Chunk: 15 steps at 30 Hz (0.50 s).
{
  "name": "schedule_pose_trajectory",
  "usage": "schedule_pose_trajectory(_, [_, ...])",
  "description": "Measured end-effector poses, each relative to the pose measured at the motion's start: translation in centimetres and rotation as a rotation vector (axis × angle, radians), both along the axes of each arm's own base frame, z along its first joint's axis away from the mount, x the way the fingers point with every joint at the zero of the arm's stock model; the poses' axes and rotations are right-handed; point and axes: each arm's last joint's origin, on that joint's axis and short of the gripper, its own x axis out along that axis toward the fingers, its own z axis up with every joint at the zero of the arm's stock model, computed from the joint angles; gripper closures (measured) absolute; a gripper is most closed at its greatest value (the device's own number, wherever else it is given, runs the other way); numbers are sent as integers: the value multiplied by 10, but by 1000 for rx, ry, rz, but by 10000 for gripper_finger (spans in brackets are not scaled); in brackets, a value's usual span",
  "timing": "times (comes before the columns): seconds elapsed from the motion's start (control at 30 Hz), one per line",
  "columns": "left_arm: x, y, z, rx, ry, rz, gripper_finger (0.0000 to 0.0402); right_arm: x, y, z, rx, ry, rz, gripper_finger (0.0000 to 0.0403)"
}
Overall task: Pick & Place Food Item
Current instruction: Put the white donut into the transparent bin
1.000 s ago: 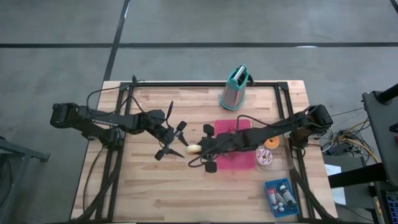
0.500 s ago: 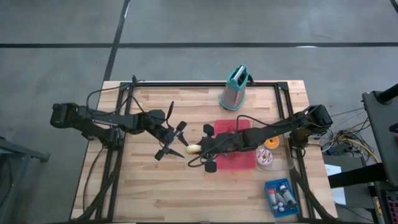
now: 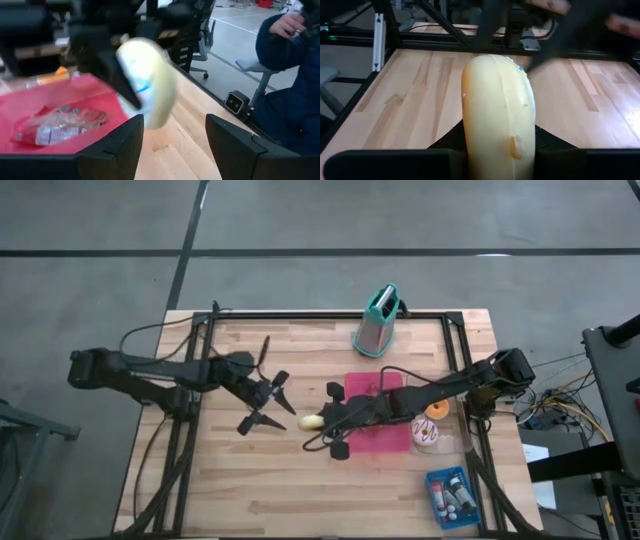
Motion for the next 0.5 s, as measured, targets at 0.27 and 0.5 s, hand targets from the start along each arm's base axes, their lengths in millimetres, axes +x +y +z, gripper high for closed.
schedule_pose_trajectory(0.27, [-40, -1, 27, 75, -63, -2, 183, 0, 0, 0, 5, 1, -10, 330])
schedule_pose_trajectory(0.5, [-62, -2, 36, 62, -69, 1, 184, -1, 0, -1, 57, 19, -33, 326])
